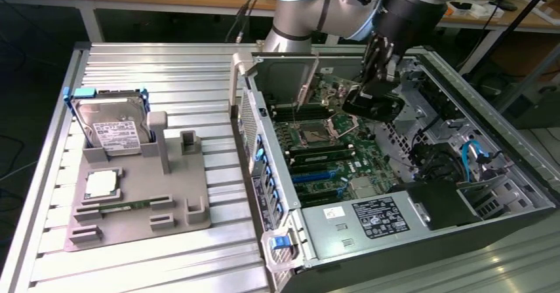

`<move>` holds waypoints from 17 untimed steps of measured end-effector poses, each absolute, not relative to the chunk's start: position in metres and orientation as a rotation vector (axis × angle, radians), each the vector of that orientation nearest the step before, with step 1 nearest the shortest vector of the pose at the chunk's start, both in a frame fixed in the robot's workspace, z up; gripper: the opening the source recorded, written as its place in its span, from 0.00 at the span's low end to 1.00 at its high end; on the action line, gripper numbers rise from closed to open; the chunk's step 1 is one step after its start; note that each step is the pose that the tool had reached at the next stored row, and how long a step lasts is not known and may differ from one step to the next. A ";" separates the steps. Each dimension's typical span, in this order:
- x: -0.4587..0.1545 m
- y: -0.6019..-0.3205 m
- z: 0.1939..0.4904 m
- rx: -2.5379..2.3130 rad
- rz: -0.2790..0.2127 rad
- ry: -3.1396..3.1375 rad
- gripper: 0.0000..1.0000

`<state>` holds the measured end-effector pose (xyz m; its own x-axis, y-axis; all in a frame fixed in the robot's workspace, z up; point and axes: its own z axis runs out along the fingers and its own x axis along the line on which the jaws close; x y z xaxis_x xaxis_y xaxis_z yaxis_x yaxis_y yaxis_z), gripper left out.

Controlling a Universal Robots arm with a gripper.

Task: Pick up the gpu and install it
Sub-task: 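Insert the gpu into the slot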

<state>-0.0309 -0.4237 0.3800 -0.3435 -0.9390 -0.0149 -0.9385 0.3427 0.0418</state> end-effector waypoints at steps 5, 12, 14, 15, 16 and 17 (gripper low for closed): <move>-0.031 -0.436 0.358 1.993 -0.066 -2.408 0.27; -0.031 -0.436 0.353 2.141 -0.064 -2.274 0.27; -0.031 -0.436 0.351 2.182 -0.064 -2.234 0.27; -0.031 -0.436 0.350 2.201 -0.063 -2.214 0.27; -0.031 -0.436 0.350 2.222 -0.063 -2.193 0.27; -0.031 -0.436 0.349 2.240 -0.063 -2.174 0.27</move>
